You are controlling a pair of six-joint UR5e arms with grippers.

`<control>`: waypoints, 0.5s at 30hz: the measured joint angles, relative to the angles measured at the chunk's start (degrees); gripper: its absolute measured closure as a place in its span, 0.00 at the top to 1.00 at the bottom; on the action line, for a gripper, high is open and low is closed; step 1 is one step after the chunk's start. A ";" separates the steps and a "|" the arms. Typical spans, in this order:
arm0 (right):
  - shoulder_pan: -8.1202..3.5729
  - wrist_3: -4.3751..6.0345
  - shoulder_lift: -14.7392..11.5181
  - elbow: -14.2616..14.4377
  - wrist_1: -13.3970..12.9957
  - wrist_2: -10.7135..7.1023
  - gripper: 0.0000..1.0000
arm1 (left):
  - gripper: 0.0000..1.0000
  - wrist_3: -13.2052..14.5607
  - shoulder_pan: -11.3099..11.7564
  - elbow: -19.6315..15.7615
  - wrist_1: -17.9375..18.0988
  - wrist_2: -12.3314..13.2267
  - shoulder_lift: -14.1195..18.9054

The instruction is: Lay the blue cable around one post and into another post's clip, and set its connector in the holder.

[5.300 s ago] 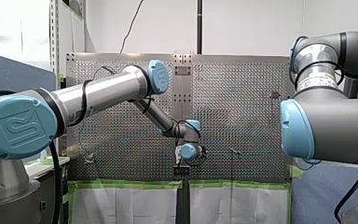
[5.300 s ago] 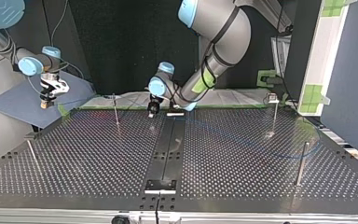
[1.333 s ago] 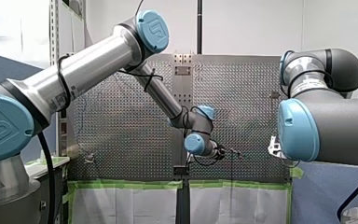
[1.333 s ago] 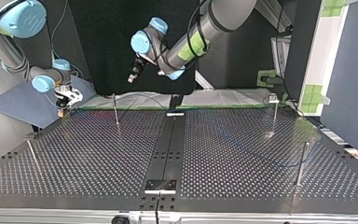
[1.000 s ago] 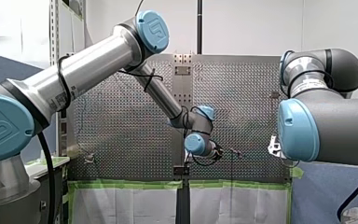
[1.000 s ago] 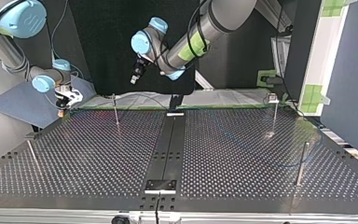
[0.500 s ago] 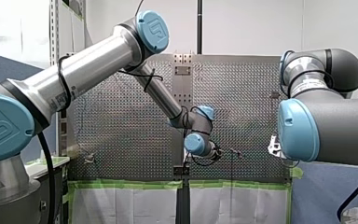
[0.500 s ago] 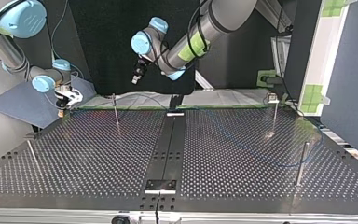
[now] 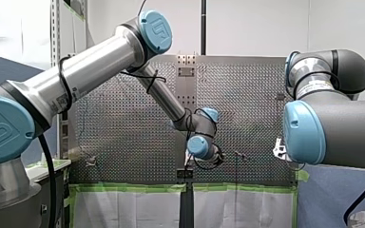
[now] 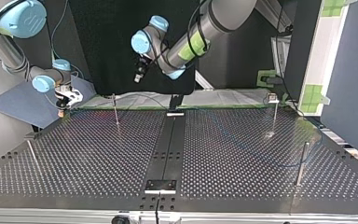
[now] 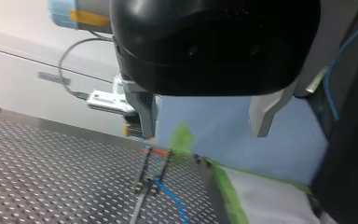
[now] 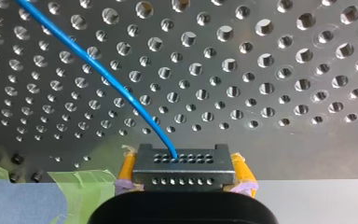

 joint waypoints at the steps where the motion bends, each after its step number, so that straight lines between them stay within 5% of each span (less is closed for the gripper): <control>1: 0.00 0.00 0.00 0.00 0.05 -0.01 0.00 | 0.99 0.33 -0.09 -0.32 -0.26 -0.37 0.19; 8: -0.08 0.00 0.00 0.00 0.16 -0.07 0.00 | 0.99 1.52 0.02 -3.32 1.20 -1.58 2.84; 15: 0.10 -0.15 0.00 -0.01 0.24 -0.62 0.00 | 0.99 -0.23 0.29 -6.61 4.43 -1.12 6.12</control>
